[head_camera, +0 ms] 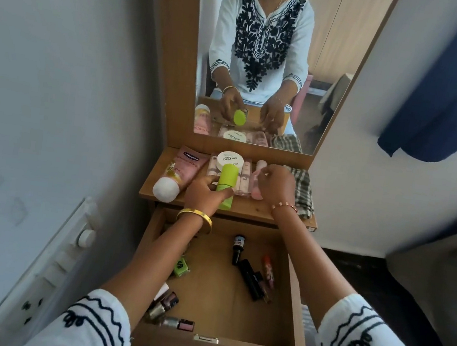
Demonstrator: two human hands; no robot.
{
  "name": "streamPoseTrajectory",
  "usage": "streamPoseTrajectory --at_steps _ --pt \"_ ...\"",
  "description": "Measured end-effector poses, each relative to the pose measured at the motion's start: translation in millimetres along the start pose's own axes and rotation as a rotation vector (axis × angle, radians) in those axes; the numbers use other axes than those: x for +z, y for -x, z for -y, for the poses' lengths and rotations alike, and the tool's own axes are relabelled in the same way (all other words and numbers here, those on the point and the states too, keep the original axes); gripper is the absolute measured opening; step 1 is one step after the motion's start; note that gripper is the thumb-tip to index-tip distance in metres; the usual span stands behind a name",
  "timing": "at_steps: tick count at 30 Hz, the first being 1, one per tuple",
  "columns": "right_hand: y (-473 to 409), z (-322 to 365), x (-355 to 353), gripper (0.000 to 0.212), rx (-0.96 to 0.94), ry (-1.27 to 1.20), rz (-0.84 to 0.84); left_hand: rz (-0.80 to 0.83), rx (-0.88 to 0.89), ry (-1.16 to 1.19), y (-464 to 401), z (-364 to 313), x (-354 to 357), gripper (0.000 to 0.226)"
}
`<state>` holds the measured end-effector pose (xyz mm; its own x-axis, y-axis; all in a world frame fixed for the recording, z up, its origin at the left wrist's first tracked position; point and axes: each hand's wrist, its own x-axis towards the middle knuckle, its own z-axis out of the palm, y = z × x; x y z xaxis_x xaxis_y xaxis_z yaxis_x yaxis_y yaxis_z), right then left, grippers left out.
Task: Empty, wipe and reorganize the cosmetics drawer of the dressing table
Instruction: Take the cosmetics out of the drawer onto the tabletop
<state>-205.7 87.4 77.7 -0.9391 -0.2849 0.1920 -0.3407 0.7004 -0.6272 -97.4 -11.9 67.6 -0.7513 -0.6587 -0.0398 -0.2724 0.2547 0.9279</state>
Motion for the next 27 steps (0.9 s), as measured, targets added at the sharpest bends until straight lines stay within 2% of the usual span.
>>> streamPoseTrajectory --at_steps 1,3,5,8,11,13,15,18,21,27 --pt "2 3 -2 0.024 0.000 -0.103 0.049 0.009 -0.005 0.017 1 -1 1 0.046" --pt "8 13 -5 0.027 0.055 -0.327 0.250 0.021 0.001 0.041 3 -3 4 0.046" --pt "9 19 -7 0.033 0.102 -0.404 0.415 0.022 0.005 0.063 5 -5 6 0.046" --pt "8 22 -9 0.039 0.132 -0.492 0.474 0.043 0.049 0.057 4 -8 6 0.045" --pt "2 21 -14 0.031 0.112 -0.523 0.420 0.083 0.136 0.031 1 -10 7 0.042" --pt "-8 21 -19 0.023 0.098 -0.530 0.317 0.071 0.156 0.036 -2 -11 7 0.040" --pt "-22 20 -22 0.033 0.111 -0.512 0.187 0.034 0.184 -0.045 -5 -9 6 0.040" --pt "-33 24 -25 0.043 0.039 -0.348 0.040 0.042 0.257 -0.289 -8 1 5 0.040" --pt "-40 28 -17 0.046 -0.056 -0.197 0.016 0.071 0.272 -0.386 -8 14 5 0.042" --pt "-55 32 2 0.045 -0.094 -0.072 0.047 0.063 0.275 -0.357 -9 18 7 0.042"
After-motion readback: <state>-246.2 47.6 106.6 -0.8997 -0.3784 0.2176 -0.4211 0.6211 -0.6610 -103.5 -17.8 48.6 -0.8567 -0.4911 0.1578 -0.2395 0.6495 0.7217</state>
